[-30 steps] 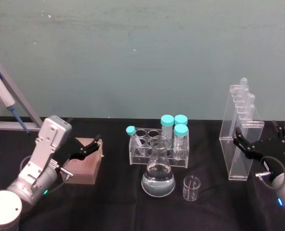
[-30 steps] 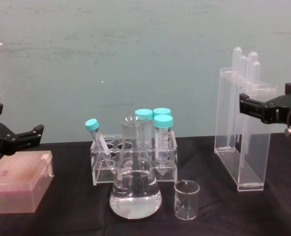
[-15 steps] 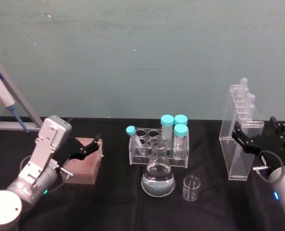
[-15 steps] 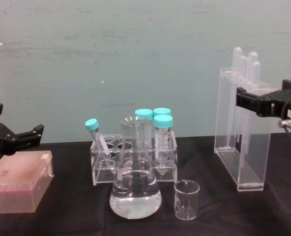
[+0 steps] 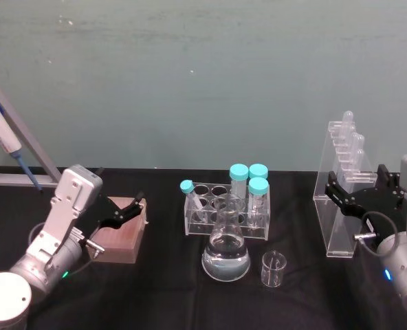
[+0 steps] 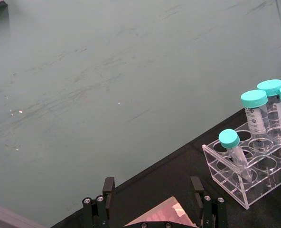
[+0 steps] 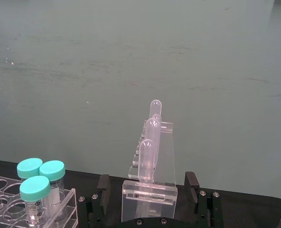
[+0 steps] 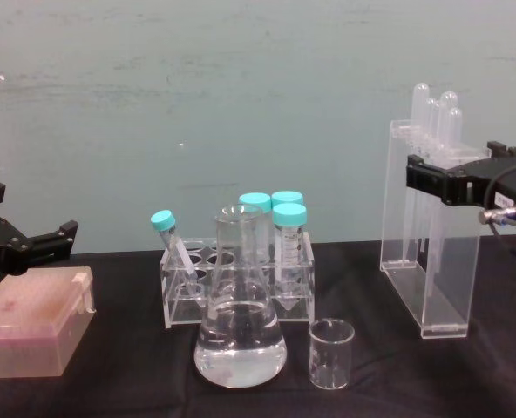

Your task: Place the experimental apparatus aside using one hand.

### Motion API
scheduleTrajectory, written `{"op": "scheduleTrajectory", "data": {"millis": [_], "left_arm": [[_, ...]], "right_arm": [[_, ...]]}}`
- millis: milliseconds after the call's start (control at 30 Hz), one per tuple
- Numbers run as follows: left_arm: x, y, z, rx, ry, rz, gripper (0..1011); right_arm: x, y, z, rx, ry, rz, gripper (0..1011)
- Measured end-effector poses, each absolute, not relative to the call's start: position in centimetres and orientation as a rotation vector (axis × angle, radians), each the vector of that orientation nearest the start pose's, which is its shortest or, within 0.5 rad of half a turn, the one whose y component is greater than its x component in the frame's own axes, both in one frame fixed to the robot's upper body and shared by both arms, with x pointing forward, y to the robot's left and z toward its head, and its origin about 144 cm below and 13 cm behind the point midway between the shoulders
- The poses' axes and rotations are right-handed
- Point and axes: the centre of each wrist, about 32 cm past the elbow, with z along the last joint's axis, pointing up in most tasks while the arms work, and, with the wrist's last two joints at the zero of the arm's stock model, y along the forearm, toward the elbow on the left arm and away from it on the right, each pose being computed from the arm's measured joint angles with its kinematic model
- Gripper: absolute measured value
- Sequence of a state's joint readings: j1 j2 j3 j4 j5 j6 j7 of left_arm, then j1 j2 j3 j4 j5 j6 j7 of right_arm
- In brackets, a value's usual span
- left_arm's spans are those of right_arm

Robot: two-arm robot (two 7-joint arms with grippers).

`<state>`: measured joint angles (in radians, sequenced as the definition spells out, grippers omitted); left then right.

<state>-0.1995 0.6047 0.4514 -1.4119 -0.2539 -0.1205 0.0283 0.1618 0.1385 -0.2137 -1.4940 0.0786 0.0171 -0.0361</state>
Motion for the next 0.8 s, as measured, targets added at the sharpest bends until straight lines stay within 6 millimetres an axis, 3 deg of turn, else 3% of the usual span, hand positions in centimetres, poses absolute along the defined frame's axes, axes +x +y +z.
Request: {"op": "scheduleTrajectory", "data": {"millis": [800], "left_arm": [[48.86,30.97,113.98,0.305,-0.285,1.248,1000]], "right_arm": [[50.94,-19.58,116.73,-0.036,-0.120,-1.427,1000]]}}
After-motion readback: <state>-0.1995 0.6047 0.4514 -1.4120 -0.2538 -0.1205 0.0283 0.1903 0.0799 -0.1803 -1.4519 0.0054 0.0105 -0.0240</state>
